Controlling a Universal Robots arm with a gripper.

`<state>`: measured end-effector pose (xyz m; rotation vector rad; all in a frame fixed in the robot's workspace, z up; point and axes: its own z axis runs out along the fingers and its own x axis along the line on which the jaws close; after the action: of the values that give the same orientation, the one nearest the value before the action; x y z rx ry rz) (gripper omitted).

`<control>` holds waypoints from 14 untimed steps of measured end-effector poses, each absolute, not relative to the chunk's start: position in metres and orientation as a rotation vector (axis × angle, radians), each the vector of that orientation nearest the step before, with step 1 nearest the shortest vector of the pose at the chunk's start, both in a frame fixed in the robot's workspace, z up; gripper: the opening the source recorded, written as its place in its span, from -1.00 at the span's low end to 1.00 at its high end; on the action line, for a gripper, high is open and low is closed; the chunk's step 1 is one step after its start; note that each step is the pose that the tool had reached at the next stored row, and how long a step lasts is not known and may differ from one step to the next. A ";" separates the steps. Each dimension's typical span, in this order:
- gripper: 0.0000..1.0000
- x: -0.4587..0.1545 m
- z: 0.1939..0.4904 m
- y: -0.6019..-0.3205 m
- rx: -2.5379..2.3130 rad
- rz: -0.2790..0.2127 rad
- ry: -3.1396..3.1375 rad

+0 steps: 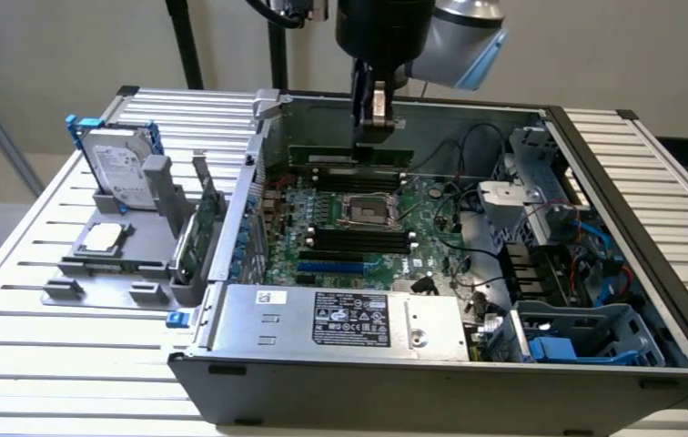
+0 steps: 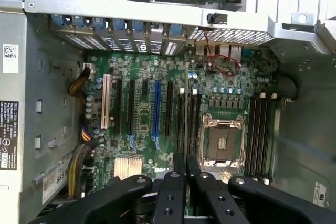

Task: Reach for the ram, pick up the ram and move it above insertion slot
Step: 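Pick up the ram and move it above insertion slot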

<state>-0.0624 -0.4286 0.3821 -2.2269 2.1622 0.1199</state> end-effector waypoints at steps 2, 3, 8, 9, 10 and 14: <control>-0.74 -0.062 0.382 -0.426 -2.222 0.116 2.169; -0.74 -0.062 0.382 -0.425 -2.220 0.114 2.172; -0.74 -0.062 0.382 -0.416 -2.214 0.098 2.178; -0.74 -0.062 0.382 -0.415 -2.213 0.096 2.178; -0.74 -0.062 0.382 -0.413 -2.212 0.094 2.180; -0.74 -0.060 0.382 -0.411 -2.208 0.092 2.184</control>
<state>-0.0599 -0.4115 0.3819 -2.2076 2.1840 0.0923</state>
